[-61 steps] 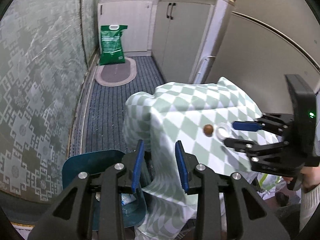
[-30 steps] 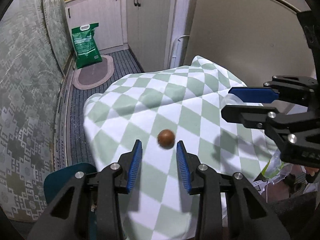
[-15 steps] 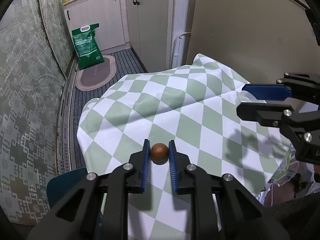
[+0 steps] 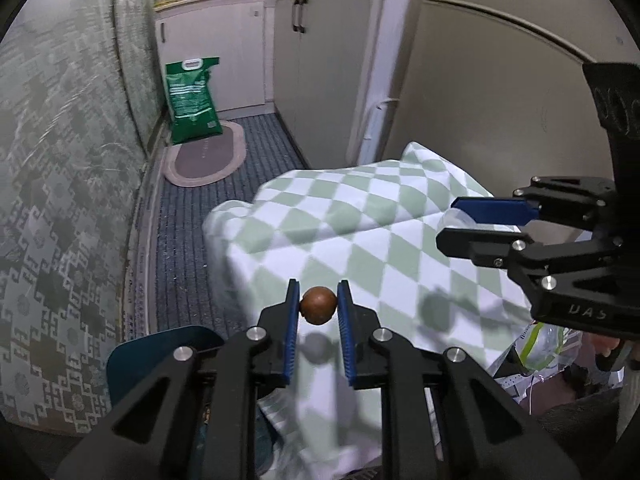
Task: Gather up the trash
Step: 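Carry the nut and the white cup over the teal bin with both tools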
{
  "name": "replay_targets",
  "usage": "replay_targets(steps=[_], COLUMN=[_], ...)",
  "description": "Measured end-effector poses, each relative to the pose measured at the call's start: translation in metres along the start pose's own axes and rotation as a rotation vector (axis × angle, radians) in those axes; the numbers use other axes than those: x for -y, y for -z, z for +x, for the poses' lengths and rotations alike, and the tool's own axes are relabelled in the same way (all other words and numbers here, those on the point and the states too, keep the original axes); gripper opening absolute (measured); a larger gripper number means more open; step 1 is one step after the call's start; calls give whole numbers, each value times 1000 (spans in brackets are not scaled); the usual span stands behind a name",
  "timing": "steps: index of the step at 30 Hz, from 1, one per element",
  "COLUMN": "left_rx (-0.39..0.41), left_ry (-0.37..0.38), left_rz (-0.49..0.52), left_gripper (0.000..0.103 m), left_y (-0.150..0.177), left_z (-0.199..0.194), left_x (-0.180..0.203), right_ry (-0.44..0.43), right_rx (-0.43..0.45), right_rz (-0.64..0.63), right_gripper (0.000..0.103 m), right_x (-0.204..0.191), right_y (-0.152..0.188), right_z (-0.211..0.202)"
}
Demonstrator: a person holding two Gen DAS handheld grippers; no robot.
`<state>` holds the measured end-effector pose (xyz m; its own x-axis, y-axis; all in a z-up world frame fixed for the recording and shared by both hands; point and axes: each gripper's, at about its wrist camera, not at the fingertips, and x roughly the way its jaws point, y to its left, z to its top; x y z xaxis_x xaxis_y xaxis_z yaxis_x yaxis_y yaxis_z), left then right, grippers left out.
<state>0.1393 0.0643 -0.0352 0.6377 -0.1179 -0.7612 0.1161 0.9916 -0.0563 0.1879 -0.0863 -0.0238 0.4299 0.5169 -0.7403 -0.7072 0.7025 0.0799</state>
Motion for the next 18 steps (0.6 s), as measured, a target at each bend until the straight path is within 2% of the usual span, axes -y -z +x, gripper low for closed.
replay_targets(steps=[10,18], left_rx=[-20,-114], left_ry=[-59,-114], left_rz=[-56,-86], left_gripper=[20,20], left_y=[18,50], left_z=[-12,0], left_x=[-56,-99], right_ry=[-51,-110], right_rx=[-22,-41], right_rz=[-58,-105], right_gripper=[30,30], right_x=[-46,-87], right_y=[-25,-42], right_z=[31,52])
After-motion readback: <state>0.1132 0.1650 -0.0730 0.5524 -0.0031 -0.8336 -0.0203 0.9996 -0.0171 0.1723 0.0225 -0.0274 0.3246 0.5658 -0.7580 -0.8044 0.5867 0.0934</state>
